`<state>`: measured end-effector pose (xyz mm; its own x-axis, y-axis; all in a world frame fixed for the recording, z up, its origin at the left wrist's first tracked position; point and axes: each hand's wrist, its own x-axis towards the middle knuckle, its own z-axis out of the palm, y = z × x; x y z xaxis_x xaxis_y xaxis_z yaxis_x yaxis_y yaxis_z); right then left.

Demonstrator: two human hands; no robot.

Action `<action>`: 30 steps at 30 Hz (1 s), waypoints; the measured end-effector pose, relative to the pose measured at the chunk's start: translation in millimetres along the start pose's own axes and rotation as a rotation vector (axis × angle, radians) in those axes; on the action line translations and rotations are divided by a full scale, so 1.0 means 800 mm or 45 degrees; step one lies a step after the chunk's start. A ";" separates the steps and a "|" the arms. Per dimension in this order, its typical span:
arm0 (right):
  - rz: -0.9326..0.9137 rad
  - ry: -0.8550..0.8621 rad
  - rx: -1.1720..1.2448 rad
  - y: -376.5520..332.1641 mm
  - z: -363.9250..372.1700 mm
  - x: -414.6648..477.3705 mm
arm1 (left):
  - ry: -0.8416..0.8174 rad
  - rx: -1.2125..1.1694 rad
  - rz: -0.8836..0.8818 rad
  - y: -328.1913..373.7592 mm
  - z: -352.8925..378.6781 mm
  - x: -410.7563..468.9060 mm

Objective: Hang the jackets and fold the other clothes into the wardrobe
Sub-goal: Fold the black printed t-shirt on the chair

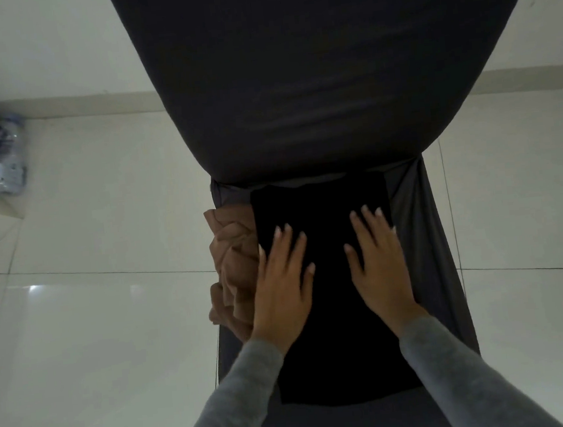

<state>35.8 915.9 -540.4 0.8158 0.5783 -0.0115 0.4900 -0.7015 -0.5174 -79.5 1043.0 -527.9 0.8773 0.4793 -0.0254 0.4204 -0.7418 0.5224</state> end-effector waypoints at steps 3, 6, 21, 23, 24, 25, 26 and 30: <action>-0.022 -0.219 -0.072 0.002 0.012 -0.053 | -0.108 0.149 0.064 -0.006 0.010 -0.060; 0.084 -0.243 -0.051 0.012 0.008 -0.105 | -0.029 -0.077 -0.089 -0.008 0.007 -0.109; 1.009 0.124 0.678 0.016 -0.057 -0.224 | -0.002 -0.933 -0.723 0.009 -0.024 -0.208; 1.012 0.092 0.627 0.021 -0.062 -0.223 | -0.037 -0.855 -0.673 0.002 -0.024 -0.207; 1.001 0.079 0.610 0.022 -0.067 -0.223 | -0.038 -0.803 -0.647 0.000 -0.024 -0.209; 1.000 0.072 0.600 0.025 -0.068 -0.220 | -0.039 -0.732 -0.624 -0.005 -0.023 -0.207; 1.008 0.065 0.600 0.026 -0.070 -0.220 | -0.055 -0.656 -0.606 -0.009 -0.025 -0.208; 1.088 -0.037 0.610 0.036 -0.058 -0.234 | -0.150 -0.725 -0.797 -0.011 -0.026 -0.225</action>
<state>-88.5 767.8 -513.3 0.8267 -0.0314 -0.5618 -0.4444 -0.6489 -0.6176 -246.1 972.8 -509.7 0.5541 0.6468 -0.5241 0.6827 0.0072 0.7307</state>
